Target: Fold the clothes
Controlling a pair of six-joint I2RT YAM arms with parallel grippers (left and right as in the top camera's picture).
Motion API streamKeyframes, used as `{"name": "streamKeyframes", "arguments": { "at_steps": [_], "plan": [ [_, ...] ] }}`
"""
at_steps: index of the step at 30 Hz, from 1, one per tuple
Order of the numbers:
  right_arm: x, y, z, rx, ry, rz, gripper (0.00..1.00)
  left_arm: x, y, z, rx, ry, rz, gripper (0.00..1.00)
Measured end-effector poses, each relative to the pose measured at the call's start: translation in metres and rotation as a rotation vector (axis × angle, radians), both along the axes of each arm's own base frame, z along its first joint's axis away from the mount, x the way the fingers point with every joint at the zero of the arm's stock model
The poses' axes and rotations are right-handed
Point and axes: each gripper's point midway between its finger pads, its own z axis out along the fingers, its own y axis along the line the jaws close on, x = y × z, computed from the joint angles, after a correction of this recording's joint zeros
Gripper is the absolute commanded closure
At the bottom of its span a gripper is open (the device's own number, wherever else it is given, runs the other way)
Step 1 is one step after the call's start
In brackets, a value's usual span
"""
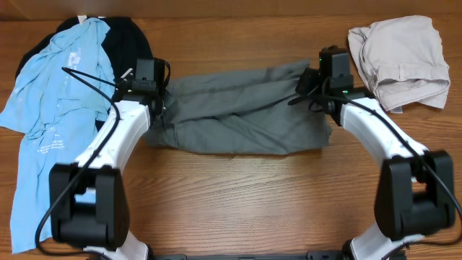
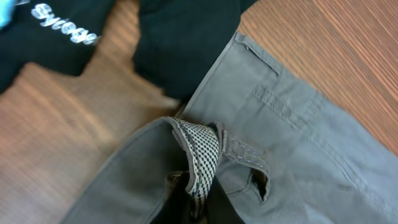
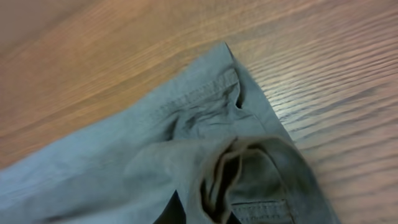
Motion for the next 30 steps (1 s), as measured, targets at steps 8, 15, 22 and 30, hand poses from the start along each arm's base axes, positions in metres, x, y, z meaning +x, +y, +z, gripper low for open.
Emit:
{"name": "streamKeyframes", "arguments": {
  "at_steps": [8, 15, 22, 30],
  "plan": [
    [0.022, 0.004, -0.002, -0.026, -0.081, 0.042, 0.0, 0.037, 0.002, 0.001, 0.007, -0.12, -0.012, 0.04],
    [-0.012, 0.005, 0.006, -0.092, 0.088, 0.16, 0.16, 0.044, -0.015, 0.063, -0.023, -0.047, -0.209, 0.09],
    [-0.054, 0.036, 0.034, -0.046, 0.142, 0.446, 0.65, 0.005, -0.032, 0.088, -0.079, 0.129, -0.381, 0.96],
    [-0.076, 0.085, 0.005, -0.1, 0.177, 0.725, 0.93, -0.028, -0.039, 0.055, -0.137, 0.266, -0.408, 0.96]
  ]
}}
